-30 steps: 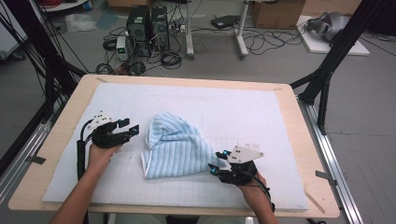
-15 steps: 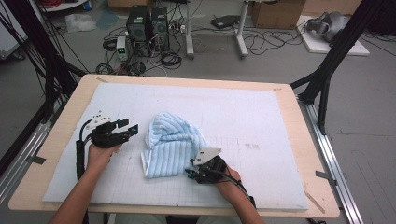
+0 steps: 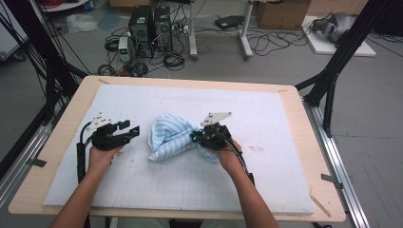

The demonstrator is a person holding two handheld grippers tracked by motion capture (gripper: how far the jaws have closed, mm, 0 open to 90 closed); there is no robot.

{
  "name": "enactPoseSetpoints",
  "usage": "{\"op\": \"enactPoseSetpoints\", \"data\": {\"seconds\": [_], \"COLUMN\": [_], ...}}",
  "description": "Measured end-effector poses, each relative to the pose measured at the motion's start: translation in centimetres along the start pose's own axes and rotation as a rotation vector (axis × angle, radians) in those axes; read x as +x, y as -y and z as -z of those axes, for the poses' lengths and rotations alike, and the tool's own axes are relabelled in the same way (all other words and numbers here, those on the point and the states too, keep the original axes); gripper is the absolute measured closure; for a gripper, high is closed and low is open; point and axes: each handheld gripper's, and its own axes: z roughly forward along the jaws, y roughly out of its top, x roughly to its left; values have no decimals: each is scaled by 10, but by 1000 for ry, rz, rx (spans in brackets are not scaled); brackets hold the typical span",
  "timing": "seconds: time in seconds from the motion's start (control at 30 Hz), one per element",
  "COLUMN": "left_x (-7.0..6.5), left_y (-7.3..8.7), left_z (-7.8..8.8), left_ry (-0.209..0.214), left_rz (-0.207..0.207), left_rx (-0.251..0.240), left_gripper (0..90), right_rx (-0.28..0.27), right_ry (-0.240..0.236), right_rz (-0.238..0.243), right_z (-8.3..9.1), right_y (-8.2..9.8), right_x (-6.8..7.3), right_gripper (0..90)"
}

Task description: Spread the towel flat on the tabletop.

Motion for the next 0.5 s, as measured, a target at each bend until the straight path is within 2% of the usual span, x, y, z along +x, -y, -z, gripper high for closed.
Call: {"op": "enactPoseSetpoints", "data": {"seconds": [0.13,0.3,0.4,0.5], "left_x": [1,1,0,1], "left_y": [0,0,0,0], "left_z": [0,0,0,0], "left_ry": [0,-1,-1,1], "left_rz": [1,3,1,4], "left_rx": [-1,-3,-6,-6], "left_gripper": [435,436,436,436], "right_rx": [29,58,74,66], "right_ry": [16,51,85,145], "right_rz": [-34,-44,-58,-68], "right_z": [-16,-35,-47,-56], "right_y": [-9,-23,-27,-26], "right_x": [-15,-28,-36,-44], "right_gripper": [831,830,829,828]}}
